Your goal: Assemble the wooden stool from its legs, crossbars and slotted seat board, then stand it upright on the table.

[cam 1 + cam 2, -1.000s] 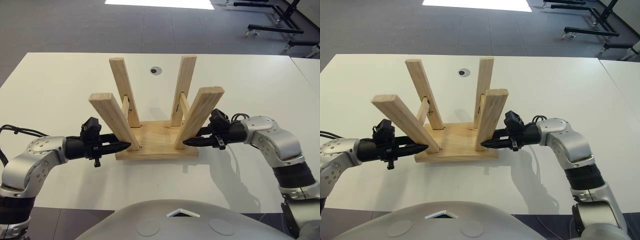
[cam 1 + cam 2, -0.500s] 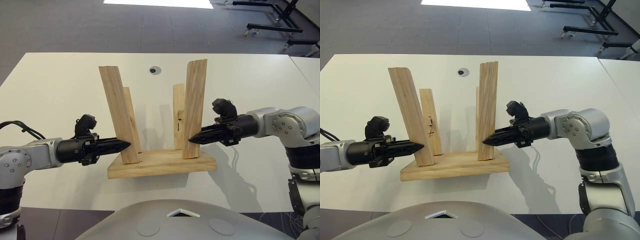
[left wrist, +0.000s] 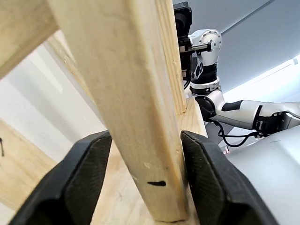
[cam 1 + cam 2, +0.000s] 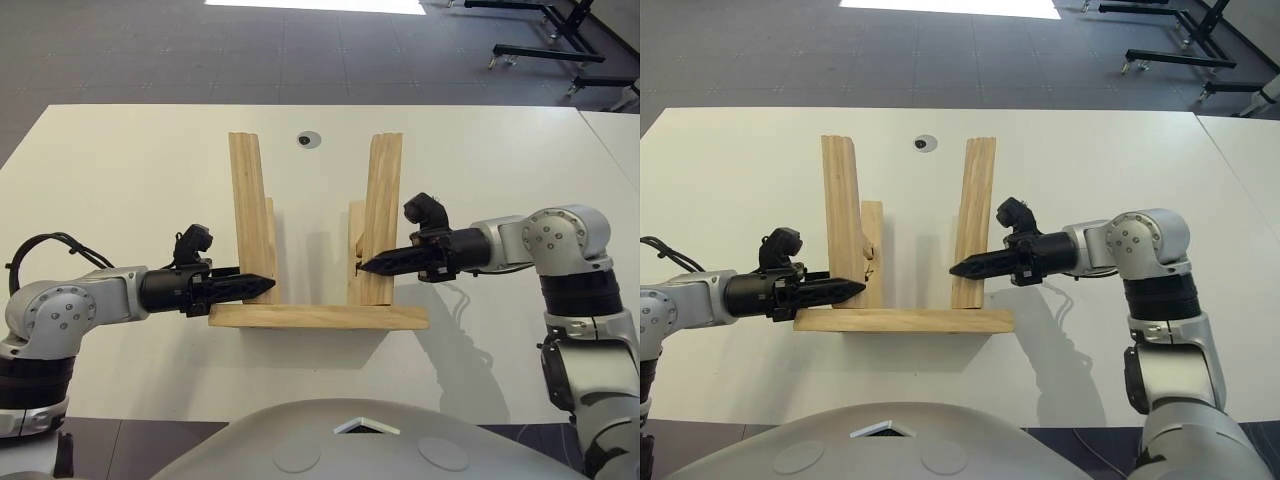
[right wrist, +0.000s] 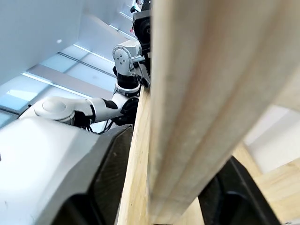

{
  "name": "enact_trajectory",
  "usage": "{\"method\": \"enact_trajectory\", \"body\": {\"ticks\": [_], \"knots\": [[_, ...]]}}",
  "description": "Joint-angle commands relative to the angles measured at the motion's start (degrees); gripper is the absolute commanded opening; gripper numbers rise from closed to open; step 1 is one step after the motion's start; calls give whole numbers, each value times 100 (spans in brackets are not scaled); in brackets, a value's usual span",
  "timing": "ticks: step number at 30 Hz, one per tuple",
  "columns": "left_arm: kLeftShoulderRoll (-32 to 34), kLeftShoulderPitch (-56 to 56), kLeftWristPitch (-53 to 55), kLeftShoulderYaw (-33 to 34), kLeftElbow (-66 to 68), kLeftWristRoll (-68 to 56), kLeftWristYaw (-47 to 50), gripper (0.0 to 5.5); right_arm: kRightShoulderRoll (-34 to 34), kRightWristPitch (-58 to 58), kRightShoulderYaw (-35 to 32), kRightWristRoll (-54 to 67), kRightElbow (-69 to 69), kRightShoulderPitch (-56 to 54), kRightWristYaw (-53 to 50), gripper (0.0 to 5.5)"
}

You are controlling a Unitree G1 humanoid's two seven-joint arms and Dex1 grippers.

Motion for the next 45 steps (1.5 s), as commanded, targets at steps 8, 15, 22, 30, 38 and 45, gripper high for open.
{"method": "enact_trajectory", "body": {"ticks": [8,15,22,30,38,45], "knots": [[548,-223,-898,655,696,929,-960,418,-871,-976,-10,-386,158,289,573,398],[240,348,-1380,1767,300,734,-1026,418,-788,-2573,-255,-874,-337,768,587,436],[732,1953,-5787,2232,1686,4205,-1815,418,-987,-5958,27,-2742,-368,1946,910,436],[-60,2605,-9751,1193,2023,5721,-1907,361,-1192,-8807,297,-3991,-894,3511,1160,441],[-33,1980,-10848,686,2486,6191,-1394,307,-769,-9040,446,-4088,-714,3441,740,441],[-94,1807,-9820,83,1823,5368,-1400,307,-686,-8790,526,-3972,-754,3309,721,441]]}}
